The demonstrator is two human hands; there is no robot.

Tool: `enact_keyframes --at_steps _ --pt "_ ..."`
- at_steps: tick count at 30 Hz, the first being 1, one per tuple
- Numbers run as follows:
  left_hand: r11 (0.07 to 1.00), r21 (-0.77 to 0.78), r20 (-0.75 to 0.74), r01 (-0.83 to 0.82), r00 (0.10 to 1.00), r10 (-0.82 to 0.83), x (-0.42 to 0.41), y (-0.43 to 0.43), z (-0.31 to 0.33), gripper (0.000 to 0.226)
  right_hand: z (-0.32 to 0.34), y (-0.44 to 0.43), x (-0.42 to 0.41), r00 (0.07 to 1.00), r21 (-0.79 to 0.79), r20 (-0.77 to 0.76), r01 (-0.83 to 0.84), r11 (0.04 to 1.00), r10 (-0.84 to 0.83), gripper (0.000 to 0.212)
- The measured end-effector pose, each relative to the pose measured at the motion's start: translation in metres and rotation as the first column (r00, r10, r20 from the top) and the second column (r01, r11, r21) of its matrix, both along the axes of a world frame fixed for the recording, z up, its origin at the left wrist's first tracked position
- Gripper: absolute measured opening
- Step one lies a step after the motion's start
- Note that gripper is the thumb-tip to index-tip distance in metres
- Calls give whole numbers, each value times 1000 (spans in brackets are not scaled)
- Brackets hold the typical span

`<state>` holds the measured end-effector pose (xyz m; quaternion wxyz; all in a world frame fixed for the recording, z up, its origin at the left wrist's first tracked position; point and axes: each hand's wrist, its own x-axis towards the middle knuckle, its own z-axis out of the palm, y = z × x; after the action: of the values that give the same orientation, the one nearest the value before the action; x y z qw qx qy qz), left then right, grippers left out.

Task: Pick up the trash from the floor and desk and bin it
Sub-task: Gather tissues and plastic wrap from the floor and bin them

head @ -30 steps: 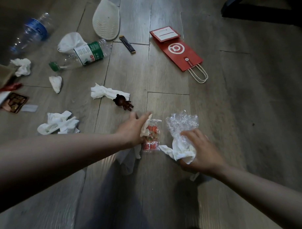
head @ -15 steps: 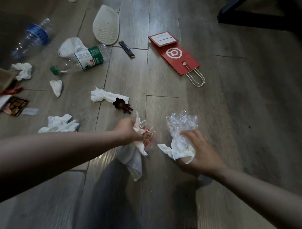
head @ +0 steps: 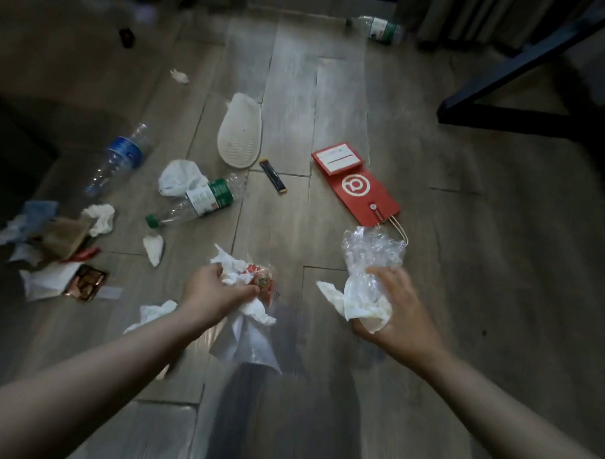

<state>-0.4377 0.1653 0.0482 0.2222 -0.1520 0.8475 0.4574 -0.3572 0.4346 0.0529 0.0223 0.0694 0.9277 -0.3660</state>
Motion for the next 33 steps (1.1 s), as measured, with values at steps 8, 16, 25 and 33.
enact_keyframes --at_steps 8,16,25,33 --pt "987 18 71 -162 985 160 32 -13 170 43 164 -34 11 988 -98 94 131 987 -121 79" --pt "947 129 27 -293 956 292 53 8 403 57 397 -33 28 951 -206 70 309 928 -301 79" --pt "958 226 -192 -176 956 221 71 64 668 21 665 -3 39 916 -305 -145 319 897 -375 70" --pt "939 344 -425 14 894 142 85 108 816 14 808 30 68 823 -307 -388 308 900 -414 68"
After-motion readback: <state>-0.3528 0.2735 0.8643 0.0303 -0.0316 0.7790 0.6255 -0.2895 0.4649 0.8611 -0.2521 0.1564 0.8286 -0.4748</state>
